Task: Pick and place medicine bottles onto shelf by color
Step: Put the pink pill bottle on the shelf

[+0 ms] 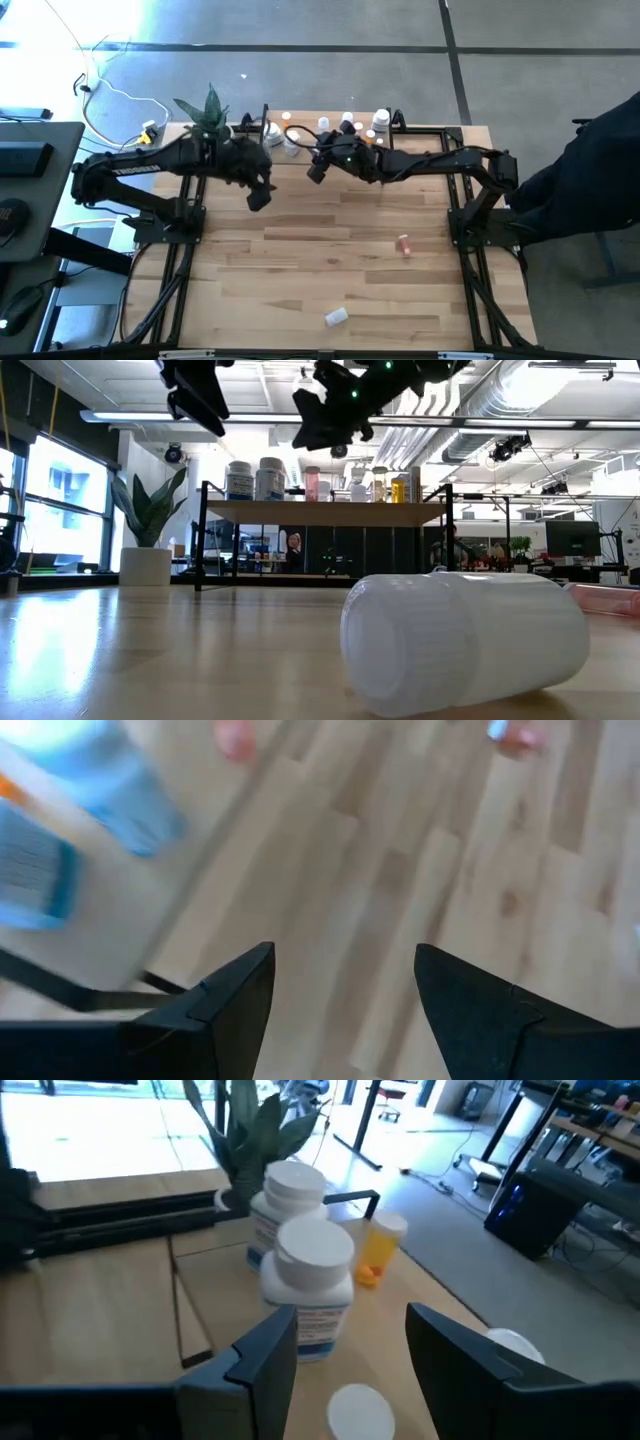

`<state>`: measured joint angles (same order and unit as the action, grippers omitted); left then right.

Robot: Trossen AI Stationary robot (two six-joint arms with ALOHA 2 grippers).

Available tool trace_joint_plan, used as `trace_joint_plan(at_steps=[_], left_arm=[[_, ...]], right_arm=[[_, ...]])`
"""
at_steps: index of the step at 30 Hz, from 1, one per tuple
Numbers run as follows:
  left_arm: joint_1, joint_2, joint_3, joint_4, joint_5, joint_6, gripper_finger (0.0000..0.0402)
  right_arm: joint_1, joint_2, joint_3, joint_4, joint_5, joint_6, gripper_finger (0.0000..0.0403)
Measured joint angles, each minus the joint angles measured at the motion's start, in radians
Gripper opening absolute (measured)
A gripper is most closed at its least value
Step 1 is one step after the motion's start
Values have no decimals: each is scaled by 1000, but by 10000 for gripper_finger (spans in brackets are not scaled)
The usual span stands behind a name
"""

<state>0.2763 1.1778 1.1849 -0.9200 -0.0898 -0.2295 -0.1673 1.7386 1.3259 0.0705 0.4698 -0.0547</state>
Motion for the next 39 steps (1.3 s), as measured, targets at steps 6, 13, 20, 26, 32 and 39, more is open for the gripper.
trace_joint_plan(at_steps=[6, 13, 20, 26, 32, 39], left_arm=[[-160, 0, -72, 36, -26, -129, 232], [-359, 0, -131, 66, -134, -264, 232], [-497, 0, -133, 16, -227, -354, 232], [-559, 0, -133, -80, -302, -407, 232], [-595, 0, -133, -139, -354, -433, 232], [-611, 0, -133, -131, -371, -432, 232]], right_arm=[[36, 0, 130, -223, 0, 61, 179], [77, -1, 299, -517, -20, 175, 179], [138, -1, 450, -859, -137, 343, 179], [209, -2, 479, -1067, -254, 533, 179], [308, -2, 416, -1208, -281, 667, 178], [415, -2, 271, -1285, -327, 803, 178]])
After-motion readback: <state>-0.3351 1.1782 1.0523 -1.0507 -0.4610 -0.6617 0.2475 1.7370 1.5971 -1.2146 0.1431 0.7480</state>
